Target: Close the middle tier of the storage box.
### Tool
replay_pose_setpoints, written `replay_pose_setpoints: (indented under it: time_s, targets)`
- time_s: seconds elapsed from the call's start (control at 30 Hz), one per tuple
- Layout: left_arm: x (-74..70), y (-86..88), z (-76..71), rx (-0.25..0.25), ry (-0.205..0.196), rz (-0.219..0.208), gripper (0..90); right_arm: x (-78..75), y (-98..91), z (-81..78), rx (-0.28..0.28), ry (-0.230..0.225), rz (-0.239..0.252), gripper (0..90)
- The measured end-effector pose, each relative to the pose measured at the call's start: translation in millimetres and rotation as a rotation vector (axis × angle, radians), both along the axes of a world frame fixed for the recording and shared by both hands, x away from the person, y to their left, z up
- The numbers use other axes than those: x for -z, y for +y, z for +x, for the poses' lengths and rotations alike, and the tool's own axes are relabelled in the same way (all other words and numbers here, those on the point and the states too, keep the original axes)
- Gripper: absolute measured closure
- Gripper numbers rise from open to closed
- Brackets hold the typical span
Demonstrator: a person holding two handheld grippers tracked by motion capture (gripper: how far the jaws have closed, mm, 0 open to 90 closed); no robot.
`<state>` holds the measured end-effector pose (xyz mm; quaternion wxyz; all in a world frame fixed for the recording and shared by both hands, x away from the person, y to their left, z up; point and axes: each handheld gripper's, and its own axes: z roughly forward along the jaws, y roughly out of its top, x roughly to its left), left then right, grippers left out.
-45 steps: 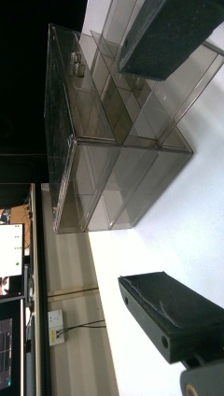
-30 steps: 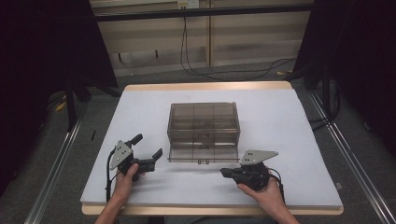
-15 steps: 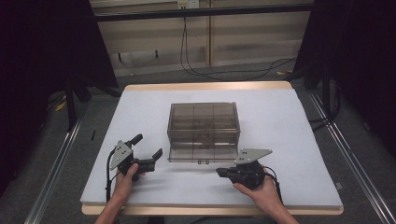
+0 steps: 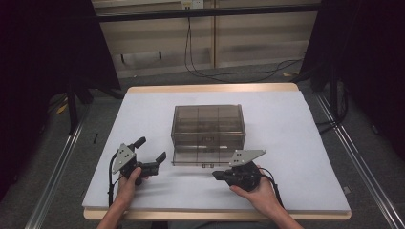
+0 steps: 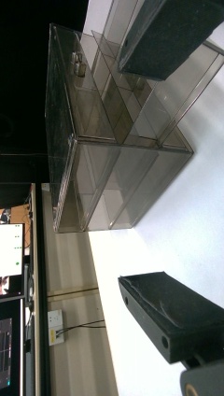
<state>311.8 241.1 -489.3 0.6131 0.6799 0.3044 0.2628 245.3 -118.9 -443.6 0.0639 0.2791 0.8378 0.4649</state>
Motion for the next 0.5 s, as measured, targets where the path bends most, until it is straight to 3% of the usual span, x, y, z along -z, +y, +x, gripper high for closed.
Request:
replay_pose_setpoints:
  time_s: [0.5]
  targets:
    - [0.1, -0.1, -0.2, 0.001, 0.000, -0.001, 1.2, 8.3, 21.6, 8.3, -0.034, 0.011, 0.001, 90.0]
